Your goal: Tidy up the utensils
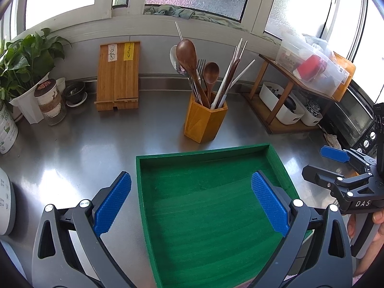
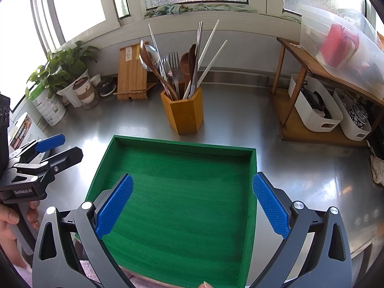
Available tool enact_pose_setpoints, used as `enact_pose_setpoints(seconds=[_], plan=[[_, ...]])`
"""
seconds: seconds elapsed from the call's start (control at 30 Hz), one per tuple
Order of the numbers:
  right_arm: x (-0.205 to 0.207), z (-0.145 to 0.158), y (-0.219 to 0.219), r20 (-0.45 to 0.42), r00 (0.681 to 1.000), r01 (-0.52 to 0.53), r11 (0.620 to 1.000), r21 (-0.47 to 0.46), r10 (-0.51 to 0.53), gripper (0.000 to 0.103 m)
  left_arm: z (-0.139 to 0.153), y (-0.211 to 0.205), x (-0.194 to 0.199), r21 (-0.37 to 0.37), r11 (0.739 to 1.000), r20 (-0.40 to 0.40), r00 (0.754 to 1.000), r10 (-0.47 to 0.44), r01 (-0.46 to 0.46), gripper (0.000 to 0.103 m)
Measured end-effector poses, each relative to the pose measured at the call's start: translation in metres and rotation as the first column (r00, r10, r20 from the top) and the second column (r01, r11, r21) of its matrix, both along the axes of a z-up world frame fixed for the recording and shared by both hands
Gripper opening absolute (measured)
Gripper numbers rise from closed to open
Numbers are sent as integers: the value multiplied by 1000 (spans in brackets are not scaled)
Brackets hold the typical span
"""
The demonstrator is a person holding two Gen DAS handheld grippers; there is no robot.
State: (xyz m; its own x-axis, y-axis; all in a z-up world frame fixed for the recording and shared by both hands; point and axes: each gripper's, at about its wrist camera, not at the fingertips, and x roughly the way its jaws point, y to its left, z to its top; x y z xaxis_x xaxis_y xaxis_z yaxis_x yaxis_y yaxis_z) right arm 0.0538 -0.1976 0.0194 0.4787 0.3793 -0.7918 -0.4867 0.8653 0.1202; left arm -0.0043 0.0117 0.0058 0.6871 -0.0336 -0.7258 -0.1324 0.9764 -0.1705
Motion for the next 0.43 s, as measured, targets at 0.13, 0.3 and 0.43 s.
enact_pose_setpoints(seconds=[0.13,0.3,0.43], plan=[[-1,1,1,0,1000,-5,1000,0,5,99,2,-1,-1,0,1000,13,1000,-5,5,95],[-2,2,3,2,1000,-8,1000,2,8,99,2,-1,-1,10,1000,13,1000,-1,1,95],[-1,2,3,2,1000,-8,1000,-1,8,99,2,0,-1,24,1000,11,1000,5,-6,95]])
